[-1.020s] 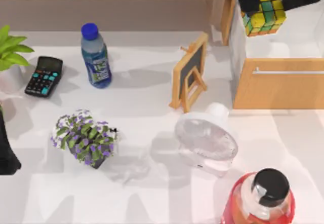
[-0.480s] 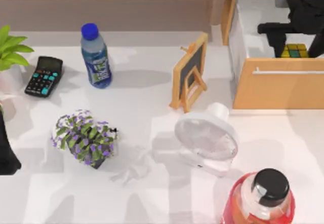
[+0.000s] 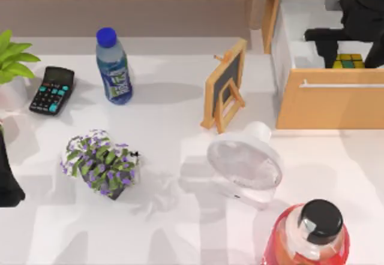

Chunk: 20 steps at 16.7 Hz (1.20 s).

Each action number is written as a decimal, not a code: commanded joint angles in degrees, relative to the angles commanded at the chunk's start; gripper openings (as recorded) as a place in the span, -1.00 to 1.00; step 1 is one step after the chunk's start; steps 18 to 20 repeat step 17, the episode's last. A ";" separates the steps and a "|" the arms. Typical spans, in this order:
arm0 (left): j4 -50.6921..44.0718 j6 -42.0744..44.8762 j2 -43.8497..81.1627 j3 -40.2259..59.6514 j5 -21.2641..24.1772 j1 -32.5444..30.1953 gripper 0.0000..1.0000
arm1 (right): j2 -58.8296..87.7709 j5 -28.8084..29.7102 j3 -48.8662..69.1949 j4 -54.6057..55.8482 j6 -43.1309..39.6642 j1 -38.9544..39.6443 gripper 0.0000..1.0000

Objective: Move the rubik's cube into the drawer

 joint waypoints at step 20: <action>0.00 0.00 0.00 0.00 0.00 0.00 1.00 | 0.00 0.00 0.00 0.00 0.00 0.00 1.00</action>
